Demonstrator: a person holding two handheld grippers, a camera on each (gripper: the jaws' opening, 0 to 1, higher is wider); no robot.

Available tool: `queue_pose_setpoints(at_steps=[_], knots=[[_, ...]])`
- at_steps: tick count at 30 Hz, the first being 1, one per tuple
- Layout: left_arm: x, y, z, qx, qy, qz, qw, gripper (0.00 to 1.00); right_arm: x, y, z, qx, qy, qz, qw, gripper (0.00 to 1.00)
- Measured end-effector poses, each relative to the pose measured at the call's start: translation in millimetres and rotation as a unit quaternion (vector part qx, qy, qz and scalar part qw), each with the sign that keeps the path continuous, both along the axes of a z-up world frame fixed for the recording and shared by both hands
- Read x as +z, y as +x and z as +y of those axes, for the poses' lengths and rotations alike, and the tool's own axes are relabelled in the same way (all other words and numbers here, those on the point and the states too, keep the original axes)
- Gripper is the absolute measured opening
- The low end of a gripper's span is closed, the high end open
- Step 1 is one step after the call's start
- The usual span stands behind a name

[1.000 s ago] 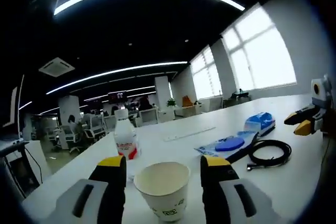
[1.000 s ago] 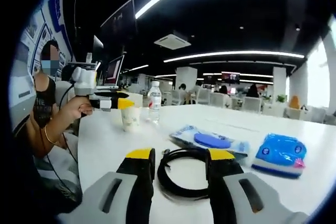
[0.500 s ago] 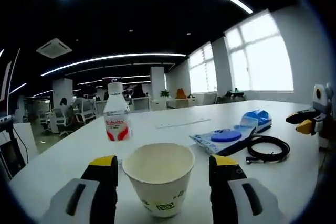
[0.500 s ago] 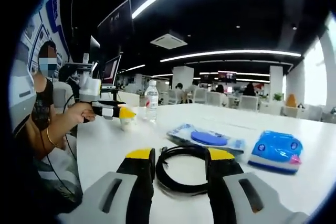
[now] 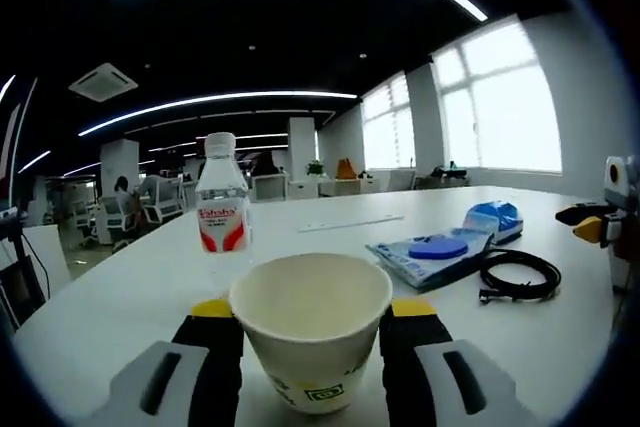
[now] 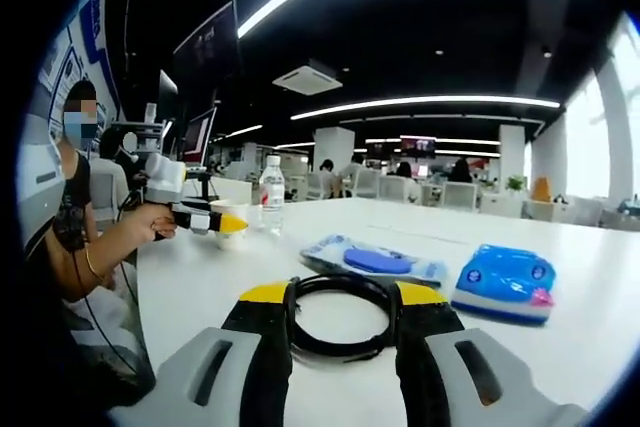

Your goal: Arrange the tabletop items into an orderly group along one side of the table until the central work area is clear of visible clutter.

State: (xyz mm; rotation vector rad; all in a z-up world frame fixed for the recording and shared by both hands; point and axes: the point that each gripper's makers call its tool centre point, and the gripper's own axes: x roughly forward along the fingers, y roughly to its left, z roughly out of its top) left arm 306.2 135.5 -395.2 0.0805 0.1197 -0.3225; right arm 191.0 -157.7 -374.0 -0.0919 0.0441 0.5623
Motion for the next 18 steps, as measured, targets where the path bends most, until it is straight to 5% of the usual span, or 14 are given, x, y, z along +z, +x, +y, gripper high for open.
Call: queue_pose_setpoints(at_steps=[18], knots=[[4.9,2.3,-8.0,-0.036,0.012,-0.016,0.9992,0.42,-1.5,-4.1,-9.3,-0.010,0.008,0.001,0.9999,0.37]])
